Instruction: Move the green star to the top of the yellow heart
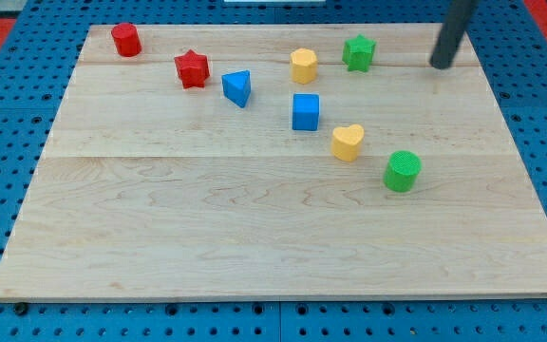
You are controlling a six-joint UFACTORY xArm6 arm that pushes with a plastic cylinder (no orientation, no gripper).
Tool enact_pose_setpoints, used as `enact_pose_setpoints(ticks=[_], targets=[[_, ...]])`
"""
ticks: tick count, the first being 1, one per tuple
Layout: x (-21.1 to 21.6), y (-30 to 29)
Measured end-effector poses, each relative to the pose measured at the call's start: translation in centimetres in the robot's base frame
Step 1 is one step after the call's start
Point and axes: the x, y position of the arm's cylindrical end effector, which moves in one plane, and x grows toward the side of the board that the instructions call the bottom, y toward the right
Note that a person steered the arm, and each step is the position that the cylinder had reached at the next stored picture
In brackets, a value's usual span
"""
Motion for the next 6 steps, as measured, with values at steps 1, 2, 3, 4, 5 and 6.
enact_pose_setpoints(ticks=[1,2,3,4,5,6], targets=[[-6.2,-3.9],[-5.4,-9.7],[2.4,-9.5],[6.8,-7.5],[4.4,-12.8],[5.0,-15.2]])
